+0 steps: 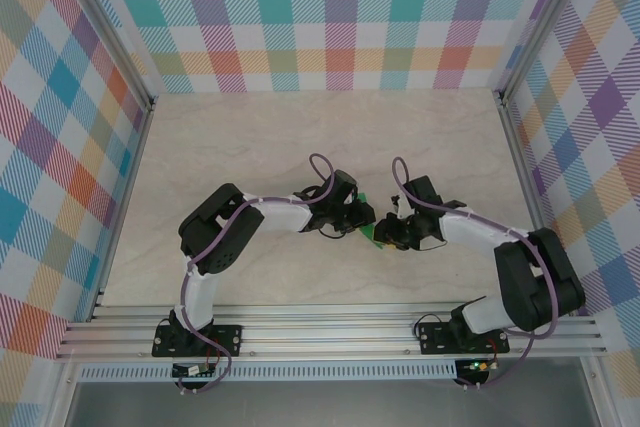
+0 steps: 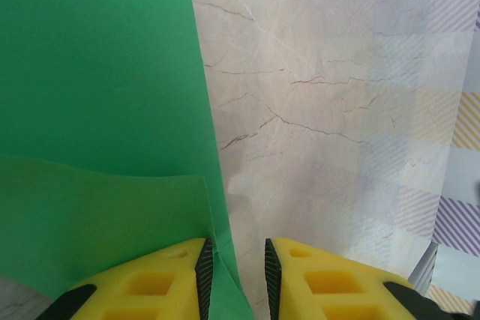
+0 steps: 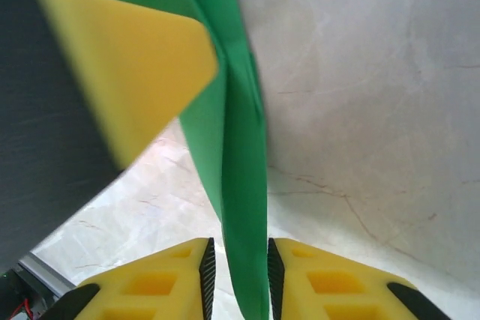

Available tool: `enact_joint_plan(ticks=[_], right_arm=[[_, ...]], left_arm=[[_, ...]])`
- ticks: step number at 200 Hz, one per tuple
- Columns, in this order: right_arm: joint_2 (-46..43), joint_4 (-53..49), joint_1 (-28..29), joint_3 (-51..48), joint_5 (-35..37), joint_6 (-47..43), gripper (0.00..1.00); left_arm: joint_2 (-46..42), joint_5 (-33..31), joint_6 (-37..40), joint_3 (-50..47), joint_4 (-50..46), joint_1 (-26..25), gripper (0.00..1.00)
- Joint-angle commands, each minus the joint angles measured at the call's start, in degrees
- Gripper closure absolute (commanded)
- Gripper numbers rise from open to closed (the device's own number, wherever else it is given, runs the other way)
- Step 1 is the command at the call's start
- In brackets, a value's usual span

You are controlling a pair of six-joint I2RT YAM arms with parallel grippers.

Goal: Fold a paper plane with a square sheet of paper (pick it up from the middle)
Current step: Fold the wing for the fifth time at the center of the table.

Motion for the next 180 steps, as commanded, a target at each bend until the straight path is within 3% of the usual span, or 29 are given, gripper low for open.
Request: enact_joint_plan(ticks=[1,38,66,88,122,180], right_arm=[[-1.1,-0.26,0.24,0.8,-2.05,-0.24,0.77],[-0.63,0.01,0.24,1.23,-1.43,0.39,0.82],[-2.61,-5.01,0.24,2.72,5.44,-1.13,0.75],[-3.43,-3.87,0.24,2.8,2.36,-1.41,0.76],[-0.62,4.26,0.22,1.37,-8.42,0.42,0.83],[7.77,6.22,-0.2,1.92,-7.76,0.49,0.85]], left_arm=[[1.3,0.57,1.08,1.16,-2.36,0.45,0.72],[1.43,0.7,1.12,1.35,-2.45,0.44,0.72],[1.4,1.0,1.27,1.61,-2.62,0.39,0.72],[1.5,1.09,1.4,1.8,-2.8,0.38,0.72],[1.65,1.18,1.28,1.8,-2.54,0.43,0.72],[1.71,1.39,1.27,1.8,-2.71,0.46,0.72]])
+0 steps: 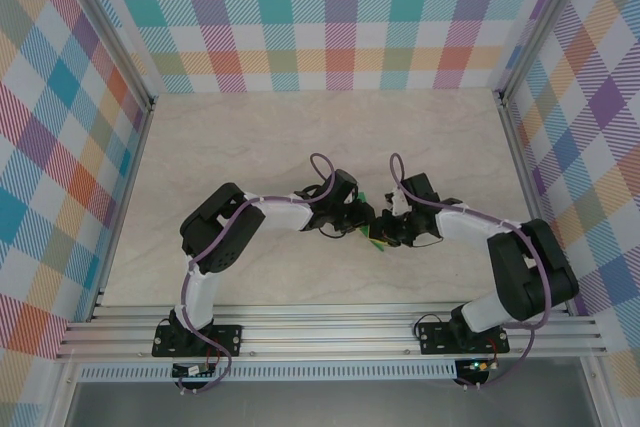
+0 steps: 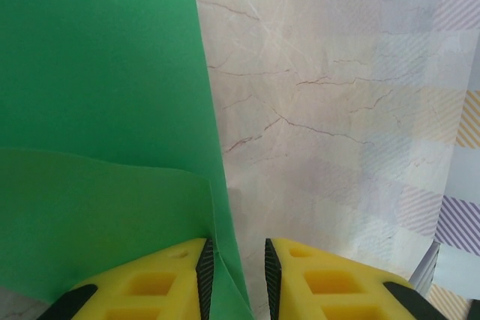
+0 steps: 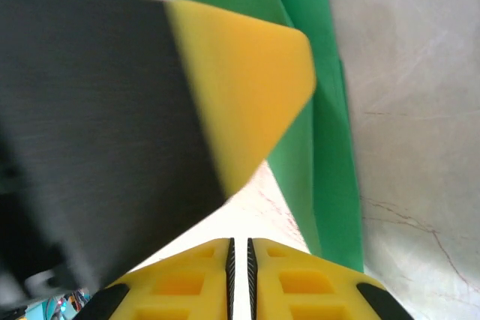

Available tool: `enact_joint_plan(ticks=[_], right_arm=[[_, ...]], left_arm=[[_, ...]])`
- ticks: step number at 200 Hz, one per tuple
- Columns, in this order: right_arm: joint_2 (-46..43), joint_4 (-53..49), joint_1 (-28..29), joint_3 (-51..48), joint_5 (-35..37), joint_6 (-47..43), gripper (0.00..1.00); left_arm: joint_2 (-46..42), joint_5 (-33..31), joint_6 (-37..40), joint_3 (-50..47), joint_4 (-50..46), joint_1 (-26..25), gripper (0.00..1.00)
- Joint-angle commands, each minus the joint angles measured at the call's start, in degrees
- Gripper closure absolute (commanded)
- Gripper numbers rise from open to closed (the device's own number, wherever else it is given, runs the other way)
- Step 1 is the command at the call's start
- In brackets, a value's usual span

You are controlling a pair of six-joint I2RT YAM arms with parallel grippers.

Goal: Fold a paper plane with a square sheet of paper (pick it up from the middle)
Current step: Fold the wing for the fifth time at the center of the table.

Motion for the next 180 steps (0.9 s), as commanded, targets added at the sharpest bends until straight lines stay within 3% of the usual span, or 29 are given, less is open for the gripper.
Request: enact_joint_plan(ticks=[1,89,180], right_arm=[[2.87,1.67,-0.24,0.78,-0.88,0.12,0.85],[4.36,-3.24,-1.63,-3.87,2.24,0.45,0.86],[1.27,-5.28,-1.61,-7.97,0.03,2.94,0.85]], left_arm=[[1.14,0.68,1.05,0.9,-1.73,0.29,0.72],[1.29,0.47,1.23,0.83,-2.04,0.43,0.72],[1.22,0.35,1.41,0.85,-2.48,0.75,0.72]])
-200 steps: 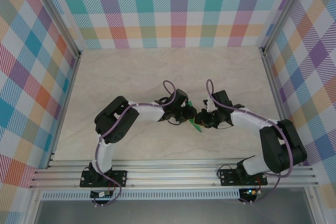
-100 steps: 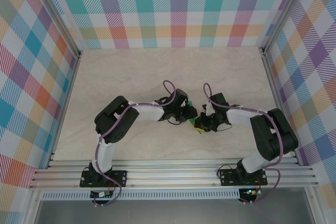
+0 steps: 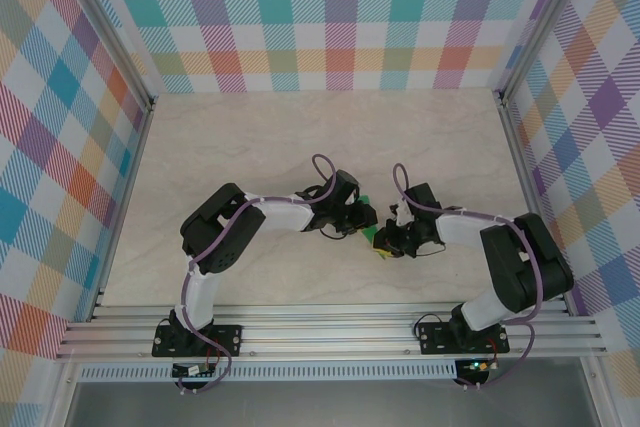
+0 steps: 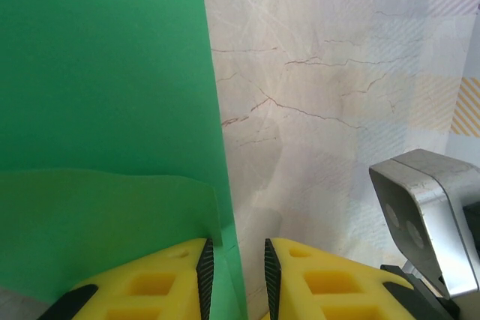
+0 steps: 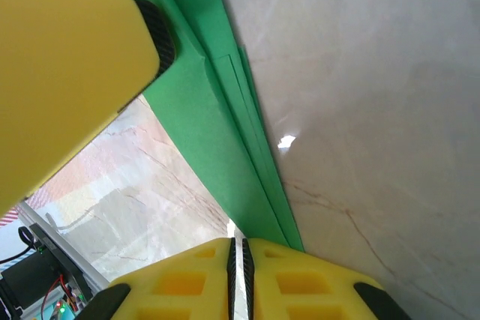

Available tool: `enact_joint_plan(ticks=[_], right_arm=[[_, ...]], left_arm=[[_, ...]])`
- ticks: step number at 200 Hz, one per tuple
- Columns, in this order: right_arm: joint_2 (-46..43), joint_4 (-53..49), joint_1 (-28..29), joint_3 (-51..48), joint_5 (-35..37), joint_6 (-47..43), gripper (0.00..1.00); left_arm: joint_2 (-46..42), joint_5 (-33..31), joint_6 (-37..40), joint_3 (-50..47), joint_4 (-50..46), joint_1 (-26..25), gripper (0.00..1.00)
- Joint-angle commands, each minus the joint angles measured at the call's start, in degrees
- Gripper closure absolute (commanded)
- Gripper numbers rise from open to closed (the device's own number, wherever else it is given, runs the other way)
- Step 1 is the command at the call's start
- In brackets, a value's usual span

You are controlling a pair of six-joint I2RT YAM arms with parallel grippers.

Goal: Fold a paper plane with a square sheet of paper (pick it up from the middle)
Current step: Fold the wing for the fifth time at the center of the table.

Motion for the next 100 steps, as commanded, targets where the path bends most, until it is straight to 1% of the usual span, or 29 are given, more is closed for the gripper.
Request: enact_joint_plan(ticks=[1,50,70,92,100], right_arm=[[-0.38,-7.35,-0.16,-2.96,1.11,1.44,0.85],[-4.49,-9.38,-0.16,-5.26,0.66,2.2,0.85],[-5.76,-11.29,-0.16,-5.64,1.82,2.41,0.84],[-4.55,-12.38,-0.17,-6.39,5.17,2.52,0.83],[-3.52,-11.48,-0.19,-6.82,4.81,2.88,0.84]], left_arm=[[1.2,-0.87,1.41,0.79,-2.39,0.74,0.72],[1.49,-0.87,1.31,0.84,-2.43,0.73,0.72],[1.91,-0.93,1.31,1.13,-2.79,0.77,0.72],[2.4,-1.09,1.27,1.22,-2.84,0.74,0.73],[2.5,-1.41,1.52,1.23,-3.12,0.76,0.73]])
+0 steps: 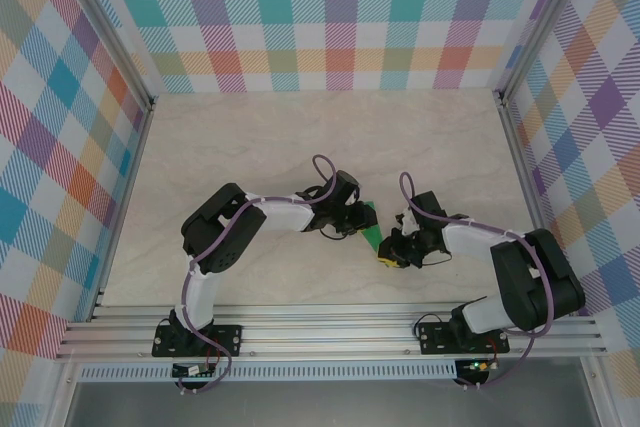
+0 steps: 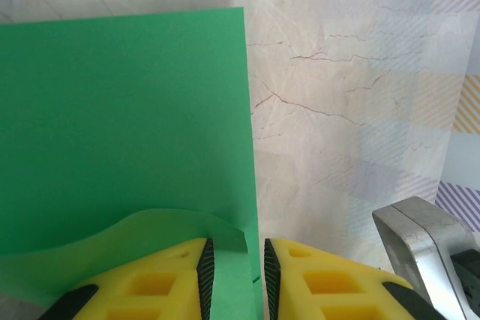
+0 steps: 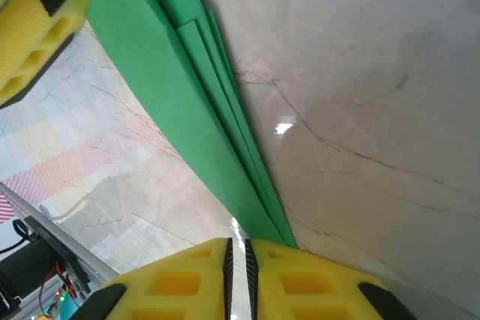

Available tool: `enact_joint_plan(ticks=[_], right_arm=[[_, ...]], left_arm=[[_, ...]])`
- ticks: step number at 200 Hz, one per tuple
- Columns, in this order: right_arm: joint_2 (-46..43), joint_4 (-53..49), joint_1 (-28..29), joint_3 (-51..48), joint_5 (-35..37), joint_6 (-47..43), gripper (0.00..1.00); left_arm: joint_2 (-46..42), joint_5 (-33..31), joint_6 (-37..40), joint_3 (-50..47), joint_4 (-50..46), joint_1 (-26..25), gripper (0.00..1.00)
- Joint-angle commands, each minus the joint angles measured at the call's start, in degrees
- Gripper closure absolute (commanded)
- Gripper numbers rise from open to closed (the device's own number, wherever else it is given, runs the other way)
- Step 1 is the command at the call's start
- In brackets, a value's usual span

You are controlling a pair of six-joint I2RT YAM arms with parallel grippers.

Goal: Fold a paper plane with a square sheet of paper (pick it up from the middle)
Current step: Fold the wing for the fifth time at the center of the table.

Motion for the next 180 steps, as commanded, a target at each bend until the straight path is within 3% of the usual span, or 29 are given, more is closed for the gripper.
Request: enact_joint_plan(ticks=[1,93,180], right_arm=[[2.53,-6.72,-0.08,-2.91,3.8,1.15,0.84],[3.98,-6.23,0.01,-2.71,3.95,1.3,0.87],[4.18,-6.1,0.01,-1.86,2.49,0.04,0.87]], left_arm=[[2.17,-1.72,1.55,1.19,-3.06,0.77,0.73],[2.01,-5.05,14.27,5.48,-7.75,3.65,0.68],[-2.23,-0.99,19.78,6.9,-7.52,9.67,0.61]])
